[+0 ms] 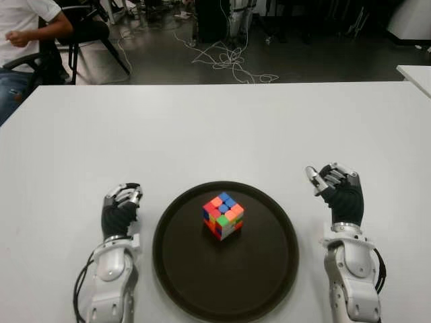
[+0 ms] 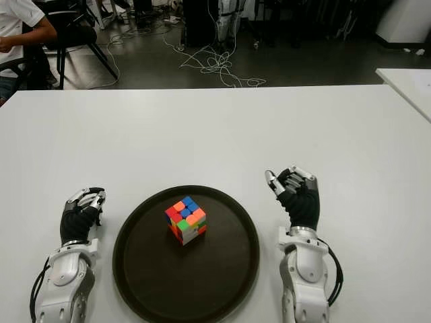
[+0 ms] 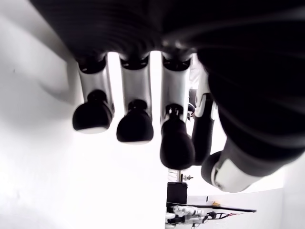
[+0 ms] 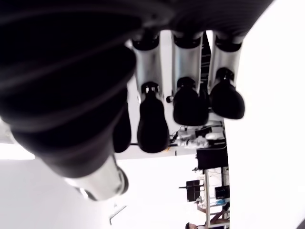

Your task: Pick up the Rubik's Cube and put it in the plate

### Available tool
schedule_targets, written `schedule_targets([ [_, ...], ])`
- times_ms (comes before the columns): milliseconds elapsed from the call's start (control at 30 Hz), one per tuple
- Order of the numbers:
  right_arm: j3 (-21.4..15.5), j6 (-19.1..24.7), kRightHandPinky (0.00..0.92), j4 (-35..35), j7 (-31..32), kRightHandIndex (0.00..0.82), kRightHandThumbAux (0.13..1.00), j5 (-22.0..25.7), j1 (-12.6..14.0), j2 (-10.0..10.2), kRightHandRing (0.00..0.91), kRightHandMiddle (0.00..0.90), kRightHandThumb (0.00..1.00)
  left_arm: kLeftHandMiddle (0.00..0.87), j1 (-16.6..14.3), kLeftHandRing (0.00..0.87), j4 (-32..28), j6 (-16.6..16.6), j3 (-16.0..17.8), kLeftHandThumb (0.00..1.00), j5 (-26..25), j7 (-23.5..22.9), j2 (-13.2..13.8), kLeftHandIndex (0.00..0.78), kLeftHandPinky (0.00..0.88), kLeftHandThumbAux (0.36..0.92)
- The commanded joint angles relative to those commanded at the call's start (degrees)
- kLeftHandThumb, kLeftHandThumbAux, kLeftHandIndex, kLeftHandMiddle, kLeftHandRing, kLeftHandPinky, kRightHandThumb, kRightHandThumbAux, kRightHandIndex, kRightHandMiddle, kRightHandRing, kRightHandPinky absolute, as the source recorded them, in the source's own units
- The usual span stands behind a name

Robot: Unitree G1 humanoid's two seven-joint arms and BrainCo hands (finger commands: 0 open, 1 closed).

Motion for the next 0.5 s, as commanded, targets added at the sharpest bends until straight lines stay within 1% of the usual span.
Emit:
schedule_targets([
  [100, -0.1, 1.4, 0.801, -0.2, -0.6, 0.684, 0.861, -0.7, -0.1, 0.1, 0.801, 0.776, 0.286, 0.787, -0.1, 0.817, 0.4, -0.6, 0.1, 0.712, 0.0, -0.1, 0.0, 0.443, 0.821, 0.705],
  [267, -0.1, 3.4, 0.806, -0.8, -1.6, 0.675, 0.856, -1.3, -0.2, 0.5, 0.809, 0.783, 0.334, 0.785, -0.4, 0.814, 1.0, -1.6, 0.2, 0.712, 0.2, -0.2, 0.2, 0.442, 0.821, 0.705],
  [400, 0.0, 4.5, 0.814, -1.3, -2.0, 0.684, 0.856, -1.8, -0.3, 0.4, 0.819, 0.791, 0.320, 0.784, -0.5, 0.813, 0.9, -1.2, 0.1, 0.711, 0.3, -0.1, 0.2, 0.442, 0.819, 0.706],
  [500, 0.3, 6.3, 0.819, -2.2, -2.2, 0.687, 0.857, -2.4, -0.1, 0.2, 0.823, 0.795, 0.307, 0.784, -0.5, 0.811, 0.8, -0.9, 0.0, 0.711, 0.3, -0.1, 0.2, 0.443, 0.816, 0.706],
])
